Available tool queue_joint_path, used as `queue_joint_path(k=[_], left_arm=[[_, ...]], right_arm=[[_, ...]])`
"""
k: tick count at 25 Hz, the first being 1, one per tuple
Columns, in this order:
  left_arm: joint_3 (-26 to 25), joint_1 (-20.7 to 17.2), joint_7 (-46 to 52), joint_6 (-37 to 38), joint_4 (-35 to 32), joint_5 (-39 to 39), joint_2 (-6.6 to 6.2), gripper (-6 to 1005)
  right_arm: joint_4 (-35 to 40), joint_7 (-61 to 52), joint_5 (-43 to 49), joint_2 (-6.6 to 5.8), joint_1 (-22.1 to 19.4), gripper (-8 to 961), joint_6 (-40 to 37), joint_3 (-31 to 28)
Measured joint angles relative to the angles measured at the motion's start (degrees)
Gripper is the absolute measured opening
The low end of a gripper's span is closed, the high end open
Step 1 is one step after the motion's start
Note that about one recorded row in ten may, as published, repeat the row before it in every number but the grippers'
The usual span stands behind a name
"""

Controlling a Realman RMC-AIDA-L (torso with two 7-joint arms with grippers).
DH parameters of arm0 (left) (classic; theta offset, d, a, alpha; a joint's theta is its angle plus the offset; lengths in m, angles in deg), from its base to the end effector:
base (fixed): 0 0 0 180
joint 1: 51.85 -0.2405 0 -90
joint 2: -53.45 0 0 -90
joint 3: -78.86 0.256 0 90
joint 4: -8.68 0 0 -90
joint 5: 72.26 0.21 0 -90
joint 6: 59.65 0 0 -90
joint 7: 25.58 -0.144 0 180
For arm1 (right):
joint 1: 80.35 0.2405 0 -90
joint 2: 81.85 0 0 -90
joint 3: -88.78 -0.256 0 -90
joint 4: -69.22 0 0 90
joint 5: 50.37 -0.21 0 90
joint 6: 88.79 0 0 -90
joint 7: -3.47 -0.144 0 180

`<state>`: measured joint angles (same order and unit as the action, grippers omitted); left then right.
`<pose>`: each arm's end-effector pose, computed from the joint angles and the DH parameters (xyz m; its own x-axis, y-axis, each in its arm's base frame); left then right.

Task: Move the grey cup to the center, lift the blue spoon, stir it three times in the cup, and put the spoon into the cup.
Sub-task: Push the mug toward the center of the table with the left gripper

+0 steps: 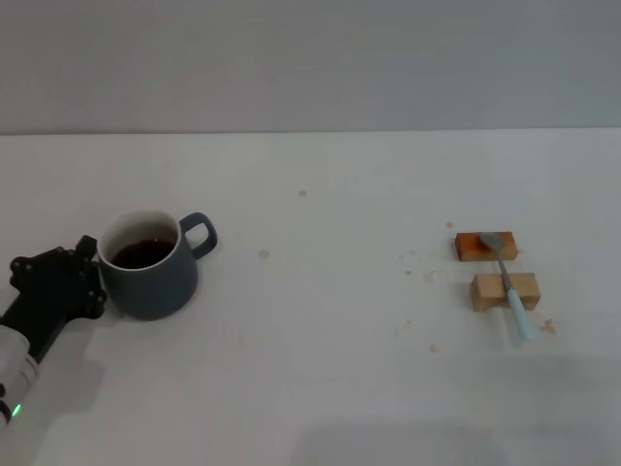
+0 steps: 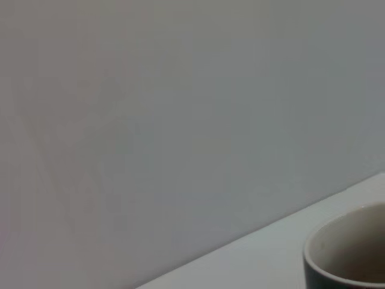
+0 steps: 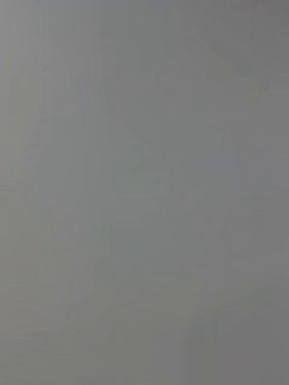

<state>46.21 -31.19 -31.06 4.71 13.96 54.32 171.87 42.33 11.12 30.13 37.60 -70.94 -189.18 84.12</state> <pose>-0.3643 0.2900 -0.0331 0.9180 0.0577 0.3923 0.3931 -0.2625 -0.8812 0.3218 0.1996 -0.0155 0.6425 0.2869 -0.7105 -0.7618 0.1393 -0.6327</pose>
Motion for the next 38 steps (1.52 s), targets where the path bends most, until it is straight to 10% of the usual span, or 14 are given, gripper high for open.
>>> queue_joint_path(k=[38], left_arm=[[4.47,1.59,-2.34,0.72,0.61,0.04,0.10,-2]], right_arm=[[-0.70,0.00,0.05,-0.01,0.07,707,-0.06,0.56]])
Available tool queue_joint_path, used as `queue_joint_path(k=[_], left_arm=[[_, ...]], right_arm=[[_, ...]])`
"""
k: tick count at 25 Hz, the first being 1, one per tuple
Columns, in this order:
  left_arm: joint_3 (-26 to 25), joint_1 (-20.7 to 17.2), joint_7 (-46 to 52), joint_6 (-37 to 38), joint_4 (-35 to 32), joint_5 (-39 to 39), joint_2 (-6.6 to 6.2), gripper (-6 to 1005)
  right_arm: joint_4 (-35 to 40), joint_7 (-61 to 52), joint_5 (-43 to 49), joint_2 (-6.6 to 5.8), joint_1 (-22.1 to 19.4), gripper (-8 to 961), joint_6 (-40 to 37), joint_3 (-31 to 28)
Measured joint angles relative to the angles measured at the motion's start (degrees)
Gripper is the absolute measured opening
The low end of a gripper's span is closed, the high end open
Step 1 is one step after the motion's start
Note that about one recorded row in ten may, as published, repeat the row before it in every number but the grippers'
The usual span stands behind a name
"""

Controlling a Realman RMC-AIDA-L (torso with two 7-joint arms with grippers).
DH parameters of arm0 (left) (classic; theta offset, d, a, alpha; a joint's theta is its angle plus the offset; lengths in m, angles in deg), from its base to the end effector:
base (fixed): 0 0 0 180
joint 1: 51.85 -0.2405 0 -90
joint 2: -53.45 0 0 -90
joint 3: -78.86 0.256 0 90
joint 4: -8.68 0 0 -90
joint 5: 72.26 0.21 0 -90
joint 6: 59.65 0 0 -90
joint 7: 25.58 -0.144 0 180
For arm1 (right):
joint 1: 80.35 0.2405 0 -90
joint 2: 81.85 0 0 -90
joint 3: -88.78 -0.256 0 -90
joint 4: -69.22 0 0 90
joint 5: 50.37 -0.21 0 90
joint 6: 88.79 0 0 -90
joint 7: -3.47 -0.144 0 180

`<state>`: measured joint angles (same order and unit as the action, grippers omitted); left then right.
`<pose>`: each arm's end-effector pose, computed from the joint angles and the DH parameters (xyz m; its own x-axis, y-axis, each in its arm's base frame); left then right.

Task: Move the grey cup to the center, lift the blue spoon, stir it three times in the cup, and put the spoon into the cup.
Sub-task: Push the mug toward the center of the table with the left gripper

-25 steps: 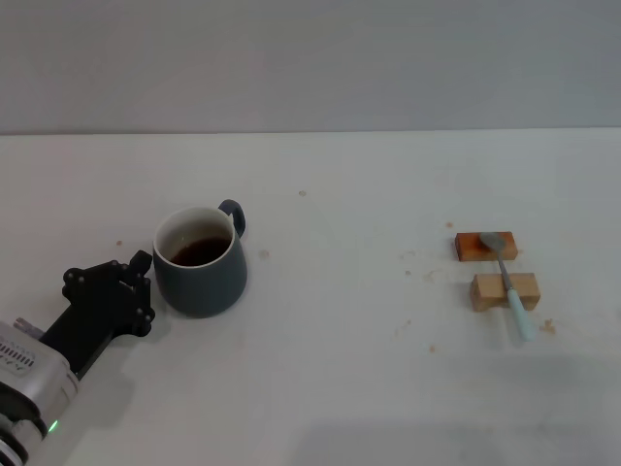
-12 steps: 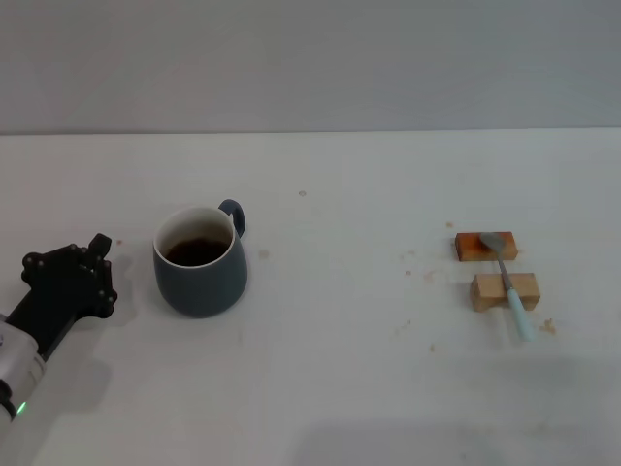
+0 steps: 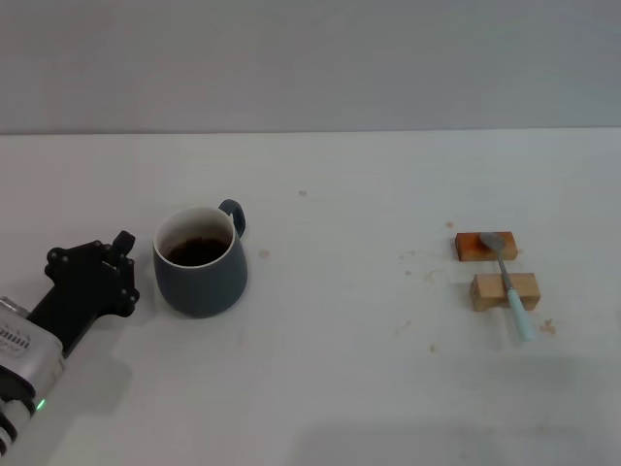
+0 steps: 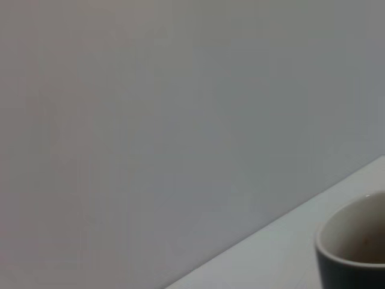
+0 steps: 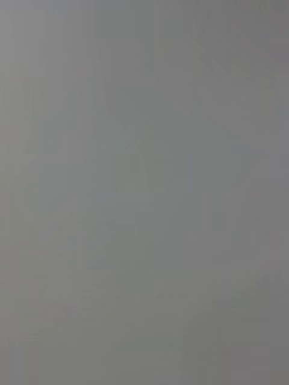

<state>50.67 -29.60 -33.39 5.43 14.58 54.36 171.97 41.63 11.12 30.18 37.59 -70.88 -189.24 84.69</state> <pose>-0.3477 0.2958 -0.0445 0.9384 -0.0074 0.3454 0.3218 -0.3454 -0.8816 0.3191 0.1992 -0.0181 0.6329 0.2851 -0.7198 -0.7693 0.1271 -0.6261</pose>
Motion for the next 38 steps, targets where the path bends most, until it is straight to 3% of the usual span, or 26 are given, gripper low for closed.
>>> queue_joint_path(k=[13,29,38], left_arm=[[2.62,0.57,-0.03,-0.16,1.60,0.01,0.05,-2],[9.88,0.93,0.03,0.10,6.36,0.06,0.23,-2],[6.41,1.53,-1.12,-1.58,5.39,-0.42,0.13,-2]], right_arm=[[-0.05,0.00,0.05,0.09,0.19,707,0.00,0.14],[-0.18,0.00,0.05,0.09,0.12,708,0.00,0.23],[-0.18,0.00,0.05,0.01,-0.12,708,-0.01,0.23]])
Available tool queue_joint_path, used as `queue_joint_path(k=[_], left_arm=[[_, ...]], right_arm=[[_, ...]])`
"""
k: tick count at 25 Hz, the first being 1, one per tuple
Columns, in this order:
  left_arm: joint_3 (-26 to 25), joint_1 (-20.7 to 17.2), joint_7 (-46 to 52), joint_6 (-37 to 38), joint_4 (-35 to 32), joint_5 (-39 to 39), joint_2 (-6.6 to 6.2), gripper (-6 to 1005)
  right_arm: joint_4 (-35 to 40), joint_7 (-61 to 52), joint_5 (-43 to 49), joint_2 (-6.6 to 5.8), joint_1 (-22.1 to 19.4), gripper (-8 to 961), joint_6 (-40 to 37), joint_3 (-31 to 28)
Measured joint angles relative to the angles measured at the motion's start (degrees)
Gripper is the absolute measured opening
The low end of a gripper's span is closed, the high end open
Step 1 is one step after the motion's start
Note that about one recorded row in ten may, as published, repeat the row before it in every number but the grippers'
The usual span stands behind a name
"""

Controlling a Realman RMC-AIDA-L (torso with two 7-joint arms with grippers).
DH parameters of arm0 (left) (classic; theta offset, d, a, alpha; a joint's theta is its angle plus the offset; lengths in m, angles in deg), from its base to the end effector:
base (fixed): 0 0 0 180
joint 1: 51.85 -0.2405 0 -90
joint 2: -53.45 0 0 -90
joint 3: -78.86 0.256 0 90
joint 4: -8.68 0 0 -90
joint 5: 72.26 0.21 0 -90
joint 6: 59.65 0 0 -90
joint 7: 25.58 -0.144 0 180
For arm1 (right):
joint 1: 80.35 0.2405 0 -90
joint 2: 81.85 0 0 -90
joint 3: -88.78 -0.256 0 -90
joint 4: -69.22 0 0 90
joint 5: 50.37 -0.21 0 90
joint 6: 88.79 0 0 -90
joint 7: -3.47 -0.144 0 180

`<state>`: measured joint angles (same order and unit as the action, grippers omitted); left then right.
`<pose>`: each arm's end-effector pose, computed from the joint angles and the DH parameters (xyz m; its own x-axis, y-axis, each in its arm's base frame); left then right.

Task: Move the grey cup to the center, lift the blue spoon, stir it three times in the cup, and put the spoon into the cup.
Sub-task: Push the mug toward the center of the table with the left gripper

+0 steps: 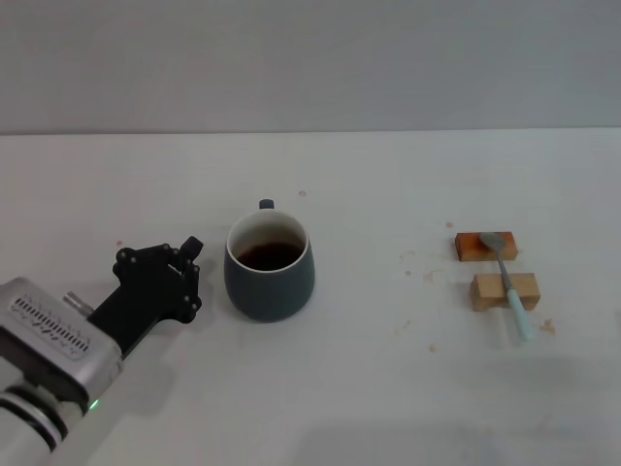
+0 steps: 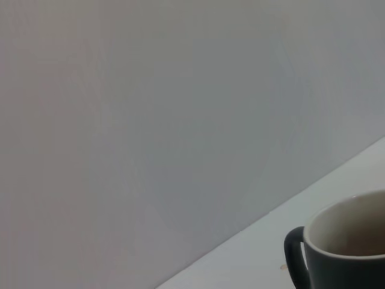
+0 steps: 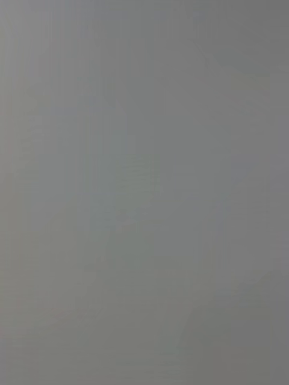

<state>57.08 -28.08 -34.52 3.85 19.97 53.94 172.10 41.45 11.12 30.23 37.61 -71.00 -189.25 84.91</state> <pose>-0.3162 0.2968 -0.0748 0.9270 -0.0573 0.3706 0.3024 -0.4703 -0.8291 0.3186 0.1982 -0.0191 0.6307 0.2827 -0.7228 -0.7712 0.1239 -0.6244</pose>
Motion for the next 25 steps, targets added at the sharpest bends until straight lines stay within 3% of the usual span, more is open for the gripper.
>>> queue_joint_path(k=[14,25], left_arm=[[0.69,2.00,0.20,-2.33,1.30,0.44,0.18,-2],[4.43,2.57,0.46,-2.33,3.69,0.46,0.41,-2]], right_arm=[[0.00,0.00,0.00,-0.01,0.40,708,0.16,0.02],[0.00,0.00,0.00,0.01,0.57,708,0.09,0.08]])
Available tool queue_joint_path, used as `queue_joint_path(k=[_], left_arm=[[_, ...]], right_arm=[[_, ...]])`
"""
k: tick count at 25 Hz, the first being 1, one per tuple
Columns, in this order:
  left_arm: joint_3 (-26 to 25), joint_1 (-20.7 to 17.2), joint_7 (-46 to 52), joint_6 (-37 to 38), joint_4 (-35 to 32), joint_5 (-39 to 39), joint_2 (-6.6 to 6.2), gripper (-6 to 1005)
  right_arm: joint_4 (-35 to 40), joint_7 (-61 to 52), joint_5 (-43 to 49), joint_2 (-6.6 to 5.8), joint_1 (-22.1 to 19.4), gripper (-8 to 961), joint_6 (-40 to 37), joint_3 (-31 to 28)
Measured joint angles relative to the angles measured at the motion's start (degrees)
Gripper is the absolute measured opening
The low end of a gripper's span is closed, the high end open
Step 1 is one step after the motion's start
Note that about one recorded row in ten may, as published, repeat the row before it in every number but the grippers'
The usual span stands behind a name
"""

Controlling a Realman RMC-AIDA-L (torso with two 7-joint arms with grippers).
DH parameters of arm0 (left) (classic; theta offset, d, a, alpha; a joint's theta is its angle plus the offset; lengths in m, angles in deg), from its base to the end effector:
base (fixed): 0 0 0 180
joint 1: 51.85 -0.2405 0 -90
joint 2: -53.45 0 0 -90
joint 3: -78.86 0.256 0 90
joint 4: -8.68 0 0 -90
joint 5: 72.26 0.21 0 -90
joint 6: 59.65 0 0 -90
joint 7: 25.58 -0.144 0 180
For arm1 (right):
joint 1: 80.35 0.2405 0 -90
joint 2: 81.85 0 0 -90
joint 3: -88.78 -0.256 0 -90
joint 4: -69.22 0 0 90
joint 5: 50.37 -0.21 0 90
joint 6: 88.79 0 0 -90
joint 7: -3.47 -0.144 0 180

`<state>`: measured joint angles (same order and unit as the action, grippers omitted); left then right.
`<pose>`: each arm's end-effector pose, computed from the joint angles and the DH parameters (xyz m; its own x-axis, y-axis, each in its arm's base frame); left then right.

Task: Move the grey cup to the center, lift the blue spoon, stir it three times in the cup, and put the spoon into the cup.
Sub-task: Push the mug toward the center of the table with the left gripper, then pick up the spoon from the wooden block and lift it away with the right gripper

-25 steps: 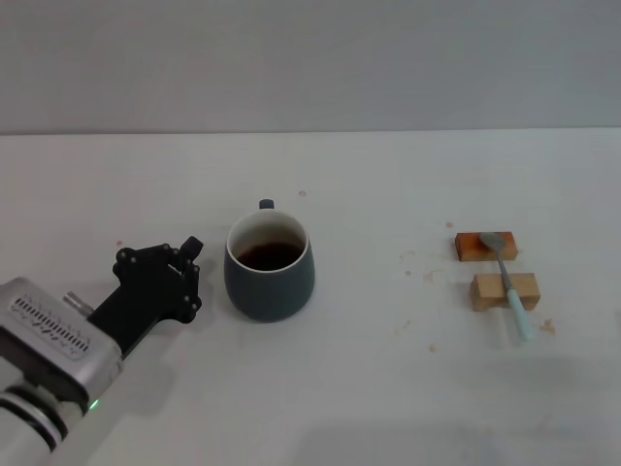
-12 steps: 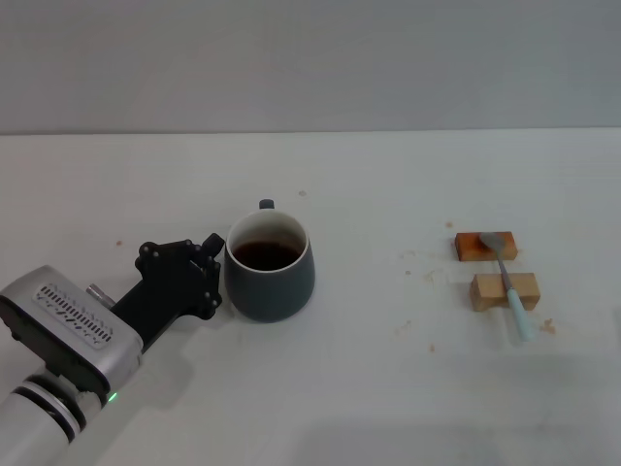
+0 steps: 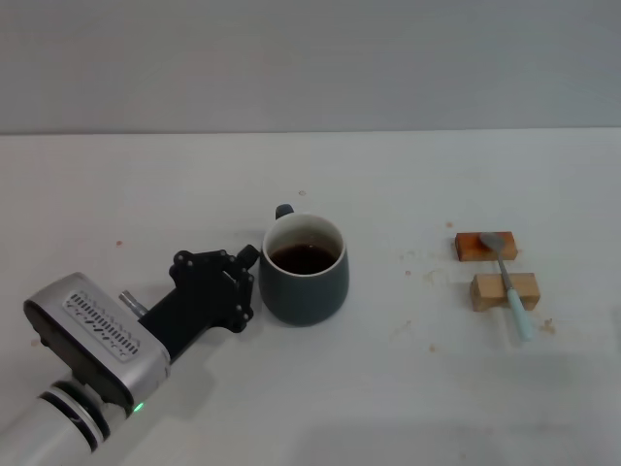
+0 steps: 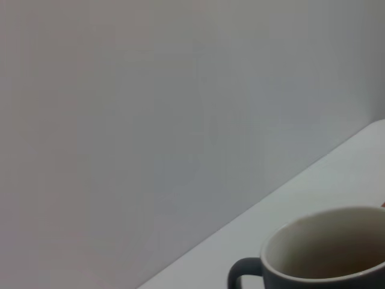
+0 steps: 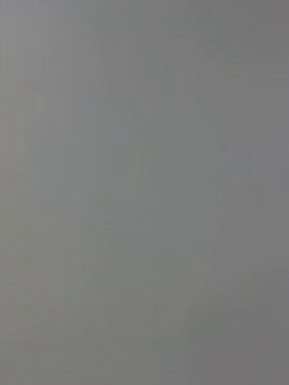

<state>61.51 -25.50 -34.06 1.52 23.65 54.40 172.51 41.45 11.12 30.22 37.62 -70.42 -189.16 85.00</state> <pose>-0.2876 0.2985 -0.1001 0.9145 -0.0841 0.3958 0.2796 -0.5757 -0.7683 0.3166 0.2014 -0.0196 0.6278 0.2870 -0.7236 -0.7724 0.1146 -0.6247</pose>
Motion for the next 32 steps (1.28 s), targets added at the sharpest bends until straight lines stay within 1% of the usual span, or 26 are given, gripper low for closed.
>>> queue_joint_path(k=[6,13,16,18,20,22,23,24,25,28,29,30,31,32], left_arm=[[0.57,-0.10,-0.02,0.52,0.71,0.00,0.07,-2],[-0.02,-0.85,-0.39,1.78,0.06,-0.27,-0.22,-2],[-2.22,-1.84,-0.27,1.87,-0.42,-0.59,-0.40,-2],[-4.48,-2.79,-0.05,2.47,-0.74,-0.60,-0.51,-2],[-7.27,-4.24,-0.16,4.59,-1.67,-0.57,-0.56,-2],[-7.27,-4.24,-0.16,4.59,-1.67,-0.57,-0.56,-2],[-8.56,-4.88,-0.05,5.85,-2.08,-0.65,-0.62,-2],[-12.49,-7.75,2.45,11.94,-3.41,-0.66,-0.91,-2],[-12.49,-7.75,2.45,11.94,-3.41,-0.66,-0.91,-2],[-14.95,-10.06,9.29,19.28,-6.50,-0.64,-1.02,-2],[-16.63,-11.48,17.30,24.57,-9.55,-0.63,-1.14,-2],[-16.63,-11.48,17.30,24.57,-9.55,-0.63,-1.14,-2],[-18.35,-12.45,23.14,27.28,-11.51,-0.64,-1.30,-2],[-18.35,-12.45,23.14,27.28,-11.51,-0.64,-1.30,-2]], right_arm=[[0.00,0.00,0.00,0.07,0.00,708,0.04,0.10],[0.00,0.00,0.00,0.04,0.00,708,0.26,0.18],[0.06,0.00,0.00,0.03,-0.08,708,0.30,0.58],[0.10,0.00,0.00,0.05,-0.13,708,0.31,0.63],[0.10,0.00,0.00,0.04,-0.17,708,0.33,0.73],[0.08,0.01,0.00,0.04,-0.19,708,0.34,0.91],[0.07,0.01,0.00,0.03,-0.25,708,0.35,1.21],[0.02,0.01,0.00,0.02,-0.46,708,0.39,2.23],[0.02,0.01,0.00,0.02,-0.46,708,0.39,2.23],[-0.01,0.01,0.00,0.01,-0.65,708,0.86,3.73],[-0.21,0.01,0.00,0.04,-0.71,708,1.33,4.77],[-0.21,0.01,0.00,0.04,-0.71,708,1.33,4.77],[-0.77,0.01,0.00,0.05,-0.71,708,1.81,6.29],[-0.97,0.09,0.00,0.06,-0.69,708,1.90,7.07]])
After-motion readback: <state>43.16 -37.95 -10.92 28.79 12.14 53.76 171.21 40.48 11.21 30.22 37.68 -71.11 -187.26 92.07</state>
